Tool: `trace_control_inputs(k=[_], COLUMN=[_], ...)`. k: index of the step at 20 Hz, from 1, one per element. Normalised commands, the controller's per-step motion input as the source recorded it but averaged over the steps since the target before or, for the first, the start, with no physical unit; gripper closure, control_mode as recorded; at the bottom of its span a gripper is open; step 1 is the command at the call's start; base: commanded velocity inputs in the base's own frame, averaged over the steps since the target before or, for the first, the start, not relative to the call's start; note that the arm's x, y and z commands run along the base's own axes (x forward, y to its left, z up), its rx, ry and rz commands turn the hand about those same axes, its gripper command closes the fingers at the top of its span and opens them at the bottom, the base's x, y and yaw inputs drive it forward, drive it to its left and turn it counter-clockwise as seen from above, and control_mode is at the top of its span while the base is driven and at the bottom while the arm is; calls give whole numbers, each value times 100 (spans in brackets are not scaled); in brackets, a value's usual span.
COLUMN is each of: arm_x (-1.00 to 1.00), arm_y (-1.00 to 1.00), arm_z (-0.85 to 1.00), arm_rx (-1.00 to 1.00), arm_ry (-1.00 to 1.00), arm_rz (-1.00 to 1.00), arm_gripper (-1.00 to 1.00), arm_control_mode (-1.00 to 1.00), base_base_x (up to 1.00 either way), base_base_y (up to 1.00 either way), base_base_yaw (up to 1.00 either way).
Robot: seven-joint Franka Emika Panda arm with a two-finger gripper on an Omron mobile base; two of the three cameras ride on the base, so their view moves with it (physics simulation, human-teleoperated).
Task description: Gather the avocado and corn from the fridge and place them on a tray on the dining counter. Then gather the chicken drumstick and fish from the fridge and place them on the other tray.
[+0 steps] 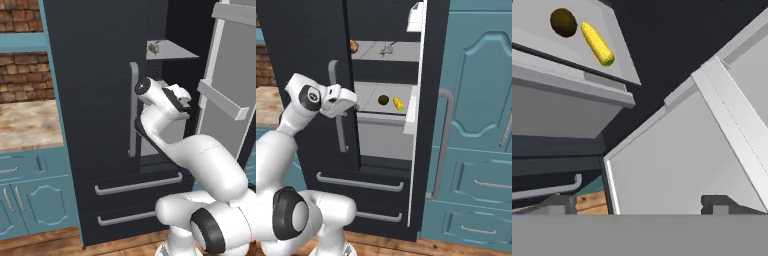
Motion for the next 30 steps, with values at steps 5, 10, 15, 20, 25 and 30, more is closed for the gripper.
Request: trace_control_inputs(k=[5, 10, 15, 20, 25, 30], arm_x=[-40, 19, 48, 63, 54, 30], arm_y=[84, 62, 22, 1, 23, 25], arm_z=[1, 14, 21, 0, -3, -4], arm_rx=[20, 25, 23, 3, 7, 3], arm_ry=[-20, -7, -1, 6, 0, 0], arm_rz=[13, 11, 12, 1, 9, 7], arm_gripper=[-100, -100, -100, -100, -100, -100], arm_control_mode=[-100, -100, -100, -100, -100, -100], base_base_x=[0, 0, 0, 0, 0, 0], base_base_y=[0, 0, 0, 0, 0, 0], base_base_yaw=[0, 0, 0, 0, 0, 0])
